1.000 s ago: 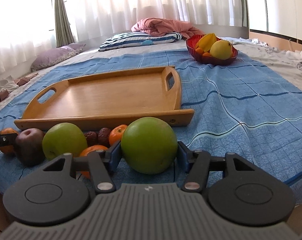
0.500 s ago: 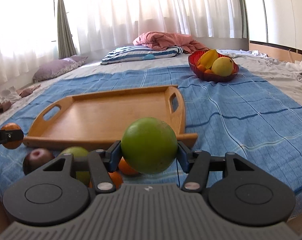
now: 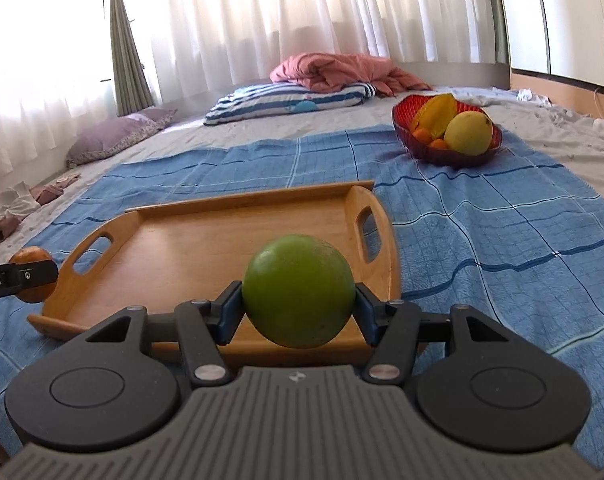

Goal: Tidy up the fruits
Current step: 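Carry the orange in the left gripper and the green apple in the right gripper over the tray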

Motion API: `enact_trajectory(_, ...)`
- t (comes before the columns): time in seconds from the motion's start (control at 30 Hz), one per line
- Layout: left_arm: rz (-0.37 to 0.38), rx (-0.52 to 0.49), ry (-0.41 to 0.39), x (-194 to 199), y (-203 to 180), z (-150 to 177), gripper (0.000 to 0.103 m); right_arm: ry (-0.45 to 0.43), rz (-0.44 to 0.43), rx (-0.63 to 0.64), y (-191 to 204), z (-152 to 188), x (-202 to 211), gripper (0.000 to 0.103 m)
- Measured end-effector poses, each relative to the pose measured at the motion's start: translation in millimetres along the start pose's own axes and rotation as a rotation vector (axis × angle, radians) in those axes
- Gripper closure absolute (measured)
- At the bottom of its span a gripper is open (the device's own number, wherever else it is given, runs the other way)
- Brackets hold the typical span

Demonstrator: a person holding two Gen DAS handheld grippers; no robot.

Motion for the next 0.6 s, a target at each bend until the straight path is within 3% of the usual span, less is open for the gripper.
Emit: enact_trajectory(0.6, -0.004, -0.018, 0.091, -46.3, -11.8, 12.4, 0.053, 0.079, 0.033, 0.004, -7.8, 1.7, -32.8, 0.043)
Point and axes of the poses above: each gripper's, at about its wrist camera, not at the fingertips, and x roughly against the way its jaws point, y to its left, z to its underside, the point moved 3 cm from there along -x, roughly the way its jaws point, and after that the axes turned 14 degrees about -z, right-handed, at the moved point
